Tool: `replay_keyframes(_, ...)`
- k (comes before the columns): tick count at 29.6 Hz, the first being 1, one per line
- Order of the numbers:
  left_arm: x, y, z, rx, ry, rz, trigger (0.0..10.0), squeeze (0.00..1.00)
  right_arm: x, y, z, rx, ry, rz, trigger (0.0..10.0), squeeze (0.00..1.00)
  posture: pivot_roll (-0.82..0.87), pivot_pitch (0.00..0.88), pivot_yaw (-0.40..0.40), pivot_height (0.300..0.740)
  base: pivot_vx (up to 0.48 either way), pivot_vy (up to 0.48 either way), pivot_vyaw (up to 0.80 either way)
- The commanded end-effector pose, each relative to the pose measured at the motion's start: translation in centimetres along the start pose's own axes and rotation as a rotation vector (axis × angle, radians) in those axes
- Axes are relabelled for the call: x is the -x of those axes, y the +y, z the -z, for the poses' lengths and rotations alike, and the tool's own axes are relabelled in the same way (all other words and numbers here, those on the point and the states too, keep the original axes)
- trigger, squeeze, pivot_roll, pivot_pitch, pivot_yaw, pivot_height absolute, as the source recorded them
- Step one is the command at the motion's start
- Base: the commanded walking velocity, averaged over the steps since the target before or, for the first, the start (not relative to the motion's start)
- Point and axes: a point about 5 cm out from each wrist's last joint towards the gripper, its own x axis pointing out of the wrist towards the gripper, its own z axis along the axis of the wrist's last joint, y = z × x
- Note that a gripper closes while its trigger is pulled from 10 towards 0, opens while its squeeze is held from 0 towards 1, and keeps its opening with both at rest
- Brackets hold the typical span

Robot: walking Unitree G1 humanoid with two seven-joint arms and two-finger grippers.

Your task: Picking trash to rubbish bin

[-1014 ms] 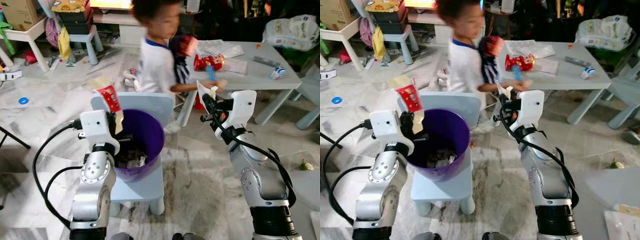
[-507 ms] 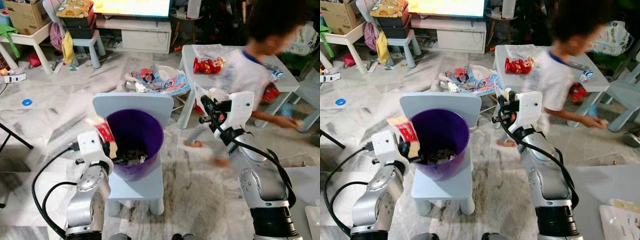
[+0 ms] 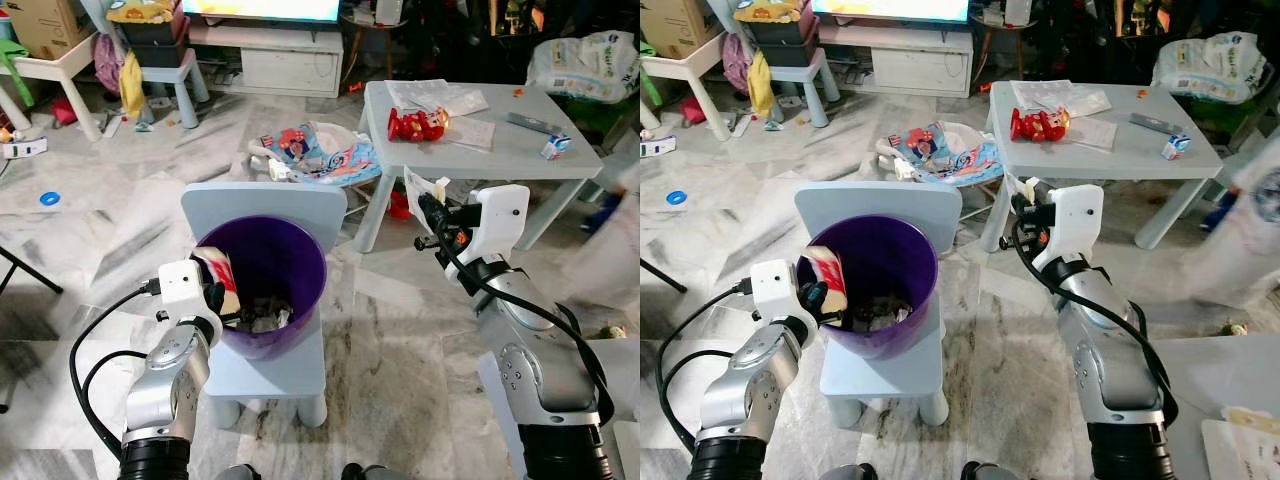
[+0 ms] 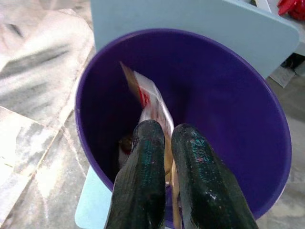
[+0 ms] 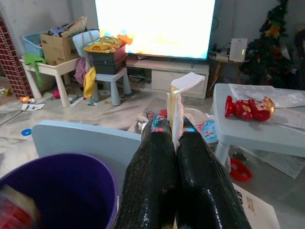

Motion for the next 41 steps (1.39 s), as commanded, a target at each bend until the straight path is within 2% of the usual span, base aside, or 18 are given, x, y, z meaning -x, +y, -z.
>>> replay_keyframes(1, -0.2, -0.2, 0.3, -0.005, 0.009, 0.018, 10.0, 1.0, 0.4, -0.5, -0.4, -0.001, -0.007, 0.02, 0.0, 0.0, 0.0, 0.165, -0.102, 0.74, 0.0, 0.0, 0.0)
replay_keyframes(6, -0.2, -0.1, 0.1, -0.018, -0.015, 0.006, 10.0, 1.0, 0.3, -0.6, -0.4, 0.0, -0.003, 0.022, 0.0, 0.0, 0.01, 0.165, -0.105, 0.74, 0.0, 0.0, 0.0)
replay_keyframes(9, 0.3, 0.4, -1.3, -0.08, -0.102, -0.065, 10.0, 1.0, 0.1, -0.3, -0.3, -0.013, -0.007, 0.015, 0.0, 0.0, 0.04, 0.16, -0.101, 0.74, 0.0, 0.0, 0.0)
replay_keyframes(11, 0.7, 0.5, -1.7, -0.089, -0.131, -0.09, 10.0, 1.0, 0.0, -0.2, -0.3, -0.019, -0.008, 0.013, 0.0, 0.0, 0.04, 0.16, -0.101, 0.74, 0.0, 0.0, 0.0)
replay_keyframes(14, 2.1, 0.4, -2.3, -0.104, -0.186, -0.108, 10.0, 1.0, -0.4, 0.2, 0.3, -0.043, -0.004, 0.01, 0.0, 0.0, 0.08, 0.152, -0.089, 0.74, 0.0, 0.0, 0.0)
replay_keyframes(15, 3.1, 0.2, -2.4, -0.114, -0.209, -0.104, 10.0, 1.0, -0.8, 0.3, 0.9, -0.059, 0.004, 0.014, 0.0, 0.0, 0.11, 0.15, -0.083, 0.74, 0.0, 0.0, 0.0)
replay_keyframes(17, 3.8, 0.0, -2.3, -0.132, -0.218, -0.101, 10.0, 1.0, -1.1, 0.5, 1.4, -0.068, 0.013, 0.017, 0.0, 0.0, 0.13, 0.148, -0.08, 0.74, 0.0, 0.0, 0.0)
replay_keyframes(18, 4.4, -0.1, -2.2, -0.143, -0.225, -0.103, 10.0, 0.0, -1.3, 0.6, 1.7, -0.075, 0.015, 0.014, 0.0, 0.0, 0.14, 0.148, -0.078, 0.74, 0.0, 0.0, 0.0)
replay_keyframes(23, 6.9, 0.0, -1.5, -0.165, -0.23, -0.122, 10.0, 0.0, -2.4, 1.3, 2.4, -0.095, 0.013, 0.002, 0.0, 0.0, 0.19, 0.144, -0.067, 0.74, 0.0, 0.0, 0.7)
replay_keyframes(25, 7.3, 0.0, -1.3, -0.18, -0.223, -0.122, 10.0, 0.0, -2.7, 1.4, 2.6, -0.096, 0.013, 0.0, 0.0, 0.0, 0.2, 0.143, -0.064, 0.74, 0.0, 0.0, 0.8)
replay_keyframes(30, 7.9, 0.0, -1.2, -0.186, -0.213, -0.117, 10.0, 0.0, -3.2, 1.6, 3.0, -0.104, 0.009, 0.001, 0.0, 0.0, 0.21, 0.142, -0.058, 0.74, 0.0, 0.0, 0.74)
replay_keyframes(41, 8.7, -0.7, -1.1, -0.188, -0.189, -0.076, 10.0, 0.0, -4.4, 2.2, 3.4, -0.144, -0.021, 0.015, 0.0, 0.0, 0.22, 0.141, -0.05, 0.74, 0.0, 0.0, 0.0)
